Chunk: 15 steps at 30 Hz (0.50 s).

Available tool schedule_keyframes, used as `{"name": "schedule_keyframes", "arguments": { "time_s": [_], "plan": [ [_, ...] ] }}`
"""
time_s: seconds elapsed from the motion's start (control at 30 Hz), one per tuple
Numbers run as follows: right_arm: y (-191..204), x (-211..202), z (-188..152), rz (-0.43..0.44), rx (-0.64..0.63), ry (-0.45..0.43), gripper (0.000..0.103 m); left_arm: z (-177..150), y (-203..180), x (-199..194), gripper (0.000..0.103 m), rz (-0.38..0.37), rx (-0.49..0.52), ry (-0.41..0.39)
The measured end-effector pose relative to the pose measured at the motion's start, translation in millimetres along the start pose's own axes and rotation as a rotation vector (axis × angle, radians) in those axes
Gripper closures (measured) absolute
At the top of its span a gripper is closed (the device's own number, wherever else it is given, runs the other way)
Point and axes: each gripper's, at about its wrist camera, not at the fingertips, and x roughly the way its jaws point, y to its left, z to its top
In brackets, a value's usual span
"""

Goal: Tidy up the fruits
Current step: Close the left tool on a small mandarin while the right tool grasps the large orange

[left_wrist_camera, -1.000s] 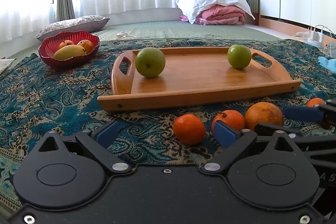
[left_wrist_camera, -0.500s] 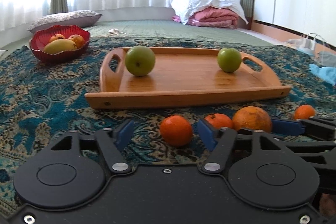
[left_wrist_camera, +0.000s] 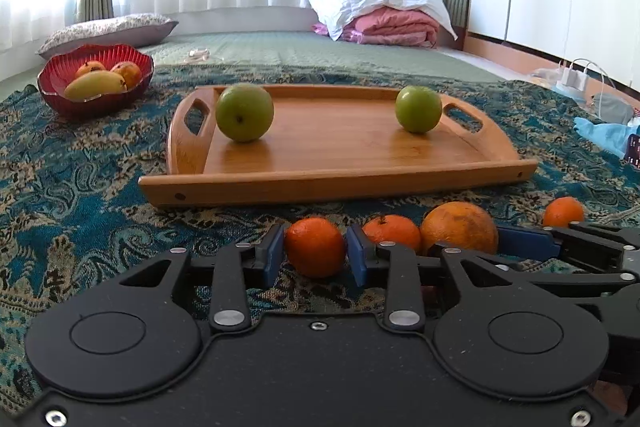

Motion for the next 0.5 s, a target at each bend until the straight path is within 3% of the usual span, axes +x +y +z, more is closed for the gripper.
{"name": "schedule_keyframes", "arguments": {
  "time_s": [0.13, 0.2, 0.3, 0.37, 0.5],
  "plan": [
    [-2.1, -3.9, -1.1, -0.009, 0.037, -0.024, 0.05, -1.5, 6.7, 8.6, 0.072, -0.015, -0.051, 0.03],
    [-3.0, -6.7, -2.6, -0.028, 0.052, -0.04, 0.051, 0.1, 4.6, 3.7, 0.072, 0.036, -0.038, 0.007],
    [-2.7, -10.5, -2.9, -0.067, 0.046, -0.071, 0.051, 3.5, -4.9, -5.5, 0.072, 0.126, 0.06, -0.054],
    [-5.4, -10.2, 0.3, -0.077, 0.051, -0.071, 0.051, 7.0, -6.0, -7.0, 0.072, 0.135, 0.082, -0.056],
    [-10.5, -10.9, 5.5, -0.118, 0.065, -0.092, 0.051, 11.9, -0.3, -6.5, 0.072, 0.151, 0.033, -0.043]
  ]
}}
